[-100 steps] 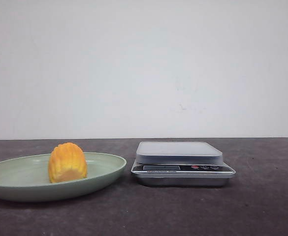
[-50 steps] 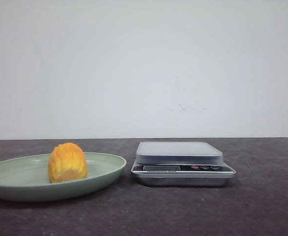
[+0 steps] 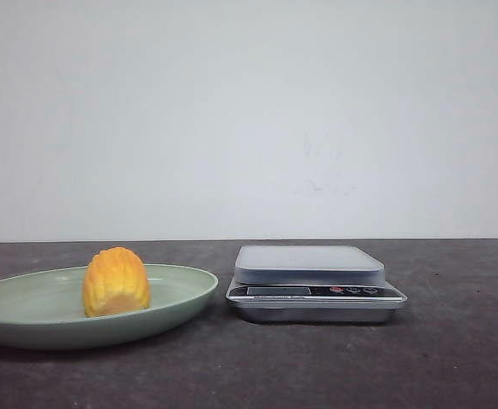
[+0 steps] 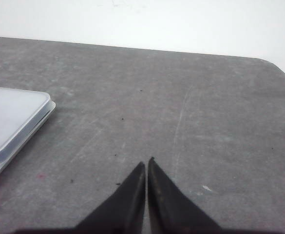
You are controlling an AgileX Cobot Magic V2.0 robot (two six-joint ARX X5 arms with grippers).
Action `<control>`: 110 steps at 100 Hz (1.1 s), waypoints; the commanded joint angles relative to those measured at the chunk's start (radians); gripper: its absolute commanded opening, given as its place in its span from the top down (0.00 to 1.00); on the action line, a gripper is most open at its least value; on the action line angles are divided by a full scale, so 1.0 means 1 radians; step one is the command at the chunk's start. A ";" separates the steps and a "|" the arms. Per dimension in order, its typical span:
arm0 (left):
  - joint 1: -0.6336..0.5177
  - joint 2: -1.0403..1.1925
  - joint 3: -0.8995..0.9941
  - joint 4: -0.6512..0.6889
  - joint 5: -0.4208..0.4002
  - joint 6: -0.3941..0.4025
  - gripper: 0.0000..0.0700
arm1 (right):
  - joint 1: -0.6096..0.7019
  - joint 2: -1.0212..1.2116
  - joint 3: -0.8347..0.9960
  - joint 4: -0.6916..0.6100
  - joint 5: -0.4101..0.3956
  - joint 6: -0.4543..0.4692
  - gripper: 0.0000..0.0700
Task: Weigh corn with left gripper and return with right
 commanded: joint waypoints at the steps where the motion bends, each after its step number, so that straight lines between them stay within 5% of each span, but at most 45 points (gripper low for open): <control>1: 0.003 -0.001 -0.018 -0.049 -0.013 0.102 0.98 | 0.000 -0.001 -0.002 0.012 0.000 0.005 0.99; 17: 0.003 -0.001 -0.018 -0.077 -0.053 0.176 0.98 | 0.000 -0.001 -0.002 0.011 0.000 0.005 0.99; 38: 0.003 -0.001 -0.018 -0.088 -0.215 0.164 0.98 | 0.000 -0.001 -0.002 0.011 0.000 0.005 0.99; 110: 0.003 0.000 -0.018 -0.085 -0.212 0.159 0.98 | 0.000 -0.001 -0.002 0.011 0.000 0.005 0.99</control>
